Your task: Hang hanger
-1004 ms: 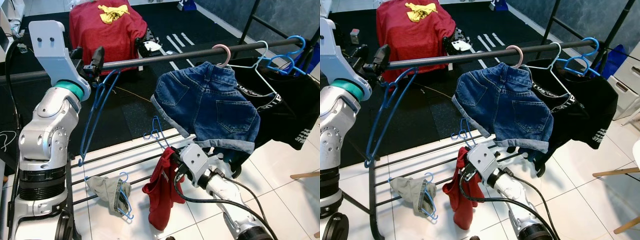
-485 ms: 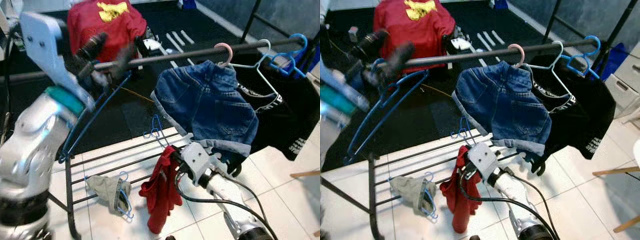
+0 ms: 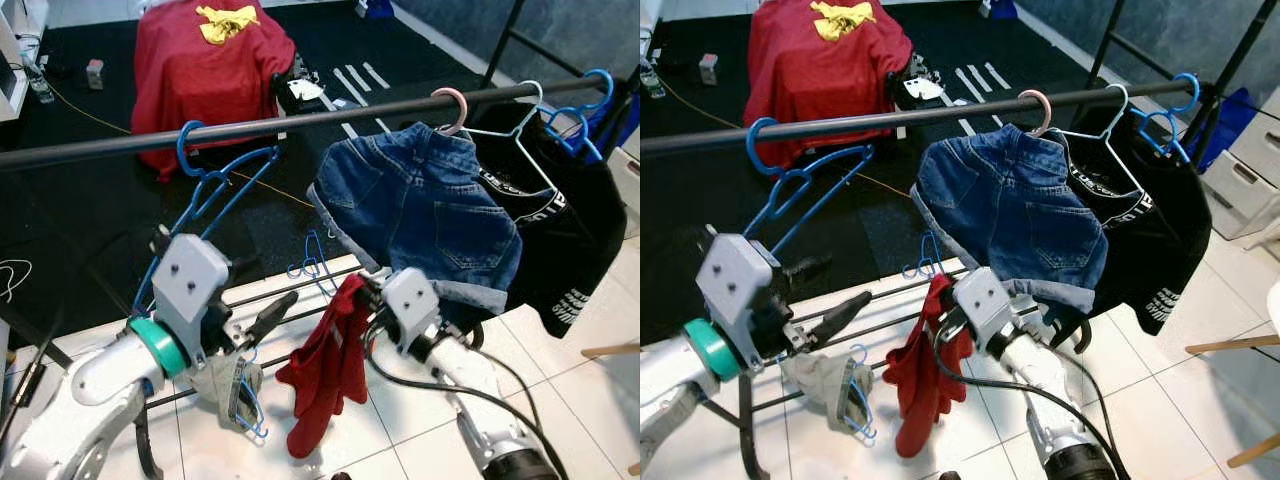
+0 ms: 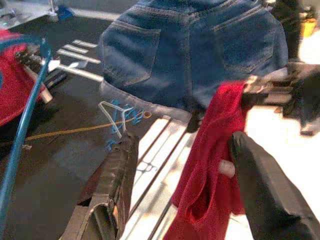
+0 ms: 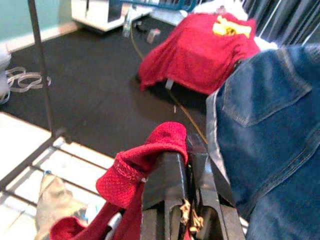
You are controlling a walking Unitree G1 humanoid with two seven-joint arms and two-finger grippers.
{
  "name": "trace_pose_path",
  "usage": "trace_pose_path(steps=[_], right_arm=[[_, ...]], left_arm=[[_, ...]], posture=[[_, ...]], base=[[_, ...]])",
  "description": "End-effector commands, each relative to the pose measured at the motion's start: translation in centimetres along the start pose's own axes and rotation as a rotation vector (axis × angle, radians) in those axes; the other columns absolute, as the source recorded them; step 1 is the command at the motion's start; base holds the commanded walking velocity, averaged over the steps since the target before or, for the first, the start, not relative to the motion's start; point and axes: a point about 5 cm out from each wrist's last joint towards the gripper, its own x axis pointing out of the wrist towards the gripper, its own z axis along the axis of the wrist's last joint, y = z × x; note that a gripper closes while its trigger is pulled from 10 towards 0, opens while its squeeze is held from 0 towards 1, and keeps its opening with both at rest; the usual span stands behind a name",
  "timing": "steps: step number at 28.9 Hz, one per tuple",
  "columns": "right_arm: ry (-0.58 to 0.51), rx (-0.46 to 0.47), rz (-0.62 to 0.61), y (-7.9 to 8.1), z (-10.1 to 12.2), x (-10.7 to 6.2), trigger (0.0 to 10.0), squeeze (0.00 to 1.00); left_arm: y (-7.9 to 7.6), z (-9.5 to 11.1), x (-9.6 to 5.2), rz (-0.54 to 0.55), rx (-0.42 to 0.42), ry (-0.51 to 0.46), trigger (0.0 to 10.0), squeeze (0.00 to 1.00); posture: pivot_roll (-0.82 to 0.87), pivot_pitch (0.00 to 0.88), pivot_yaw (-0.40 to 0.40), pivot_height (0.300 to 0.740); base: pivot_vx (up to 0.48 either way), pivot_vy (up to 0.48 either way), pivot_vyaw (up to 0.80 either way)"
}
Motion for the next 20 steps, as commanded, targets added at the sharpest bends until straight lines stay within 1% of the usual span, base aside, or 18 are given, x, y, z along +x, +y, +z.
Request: trace_pose_path(steps=[1,2,3,5,6,7,9,10,11,12,13,14,15,16,17,18,20], right_arm=[[-0.055,0.013,-0.031,-0.7,1.6,-0.2,0.0,0.00],[-0.055,0.013,-0.031,-0.7,1.6,-0.2,0.0,0.00],[-0.080,0.017,-0.041,-0.9,2.4,-0.3,0.0,0.00],[-0.080,0.017,-0.041,-0.9,2.4,-0.3,0.0,0.00],[-0.108,0.030,-0.056,-1.1,3.4,-0.4,0.0,0.00],[-0.154,0.036,-0.073,-1.3,4.8,-0.4,0.0,0.00],[-0.154,0.036,-0.073,-1.3,4.8,-0.4,0.0,0.00],[-0.185,0.041,-0.083,-1.4,5.8,-0.5,0.0,0.00],[-0.185,0.041,-0.083,-1.4,5.8,-0.5,0.0,0.00],[-0.229,0.047,-0.123,-1.6,6.9,-0.6,0.0,0.00],[-0.245,0.059,-0.192,-1.8,7.2,-0.9,0.0,0.00],[-0.245,0.059,-0.192,-1.8,7.2,-0.9,0.0,0.00],[-0.232,0.054,-0.257,-1.9,6.8,-1.3,3.9,0.00],[-0.210,0.065,-0.309,-1.7,6.2,-1.9,10.0,0.00],[-0.210,0.065,-0.309,-1.7,6.2,-1.9,10.0,0.00],[-0.190,0.071,-0.335,-1.6,5.7,-2.2,10.0,0.00],[-0.147,0.083,-0.364,-1.2,5.0,-2.8,10.0,0.00]], left_arm=[[0.8,-2.5,-0.6,0.117,-0.015,0.090,10.0,0.00],[0.8,-2.5,-0.6,0.117,-0.015,0.090,10.0,0.00],[1.2,-3.4,-1.0,0.177,-0.037,0.121,10.0,0.00],[1.2,-3.4,-1.0,0.177,-0.037,0.121,10.0,0.00],[1.4,-3.9,-1.4,0.224,-0.046,0.141,10.0,0.00],[1.2,-4.3,-1.5,0.244,-0.047,0.151,10.0,0.00],[1.2,-4.3,-1.5,0.244,-0.047,0.151,10.0,0.00],[1.0,-4.4,-1.6,0.252,-0.046,0.154,10.0,0.00],[1.0,-4.4,-1.6,0.252,-0.046,0.154,10.0,0.00],[0.6,-4.3,-1.4,0.254,-0.052,0.138,10.0,0.00],[0.4,-3.7,-0.9,0.259,-0.064,0.103,10.0,0.00],[0.4,-3.7,-0.9,0.259,-0.064,0.103,10.0,0.00],[0.3,-2.9,-0.2,0.267,-0.074,0.063,10.0,0.00],[0.3,-2.0,0.4,0.269,-0.080,0.020,10.0,0.00],[0.3,-2.0,0.4,0.269,-0.080,0.020,10.0,0.00],[0.3,-1.5,0.7,0.270,-0.081,-0.006,10.0,0.00],[0.3,-1.2,1.2,0.271,-0.091,-0.034,10.0,0.00]], posture=[[-0.05,0.177,0.036,0.740],[-0.05,0.177,0.036,0.740],[-0.05,0.177,0.034,0.740],[-0.05,0.177,0.034,0.740],[-0.05,0.178,0.030,0.740],[-0.06,0.176,0.027,0.740],[-0.06,0.176,0.027,0.740],[-0.06,0.176,0.024,0.740],[-0.06,0.176,0.024,0.740],[-0.07,0.173,0.022,0.740],[-0.07,0.170,0.020,0.740],[-0.07,0.170,0.020,0.740],[-0.07,0.162,0.021,0.740],[-0.07,0.158,0.024,0.740],[-0.07,0.158,0.024,0.740],[-0.07,0.158,0.024,0.740],[-0.09,0.150,0.026,0.740]], base=[[0.000,0.000,0.00],[0.000,0.000,0.00],[0.000,0.000,0.00],[0.000,0.000,0.00],[0.000,0.000,0.00],[0.000,0.000,0.00],[0.000,0.000,0.00],[0.000,0.000,0.00],[0.000,0.000,0.00],[0.000,0.000,0.00],[0.000,0.000,0.00],[0.000,0.000,0.00],[0.000,0.000,0.00],[0.000,0.000,0.00],[0.000,0.000,0.00],[0.000,0.000,0.00],[0.000,0.000,0.00]])
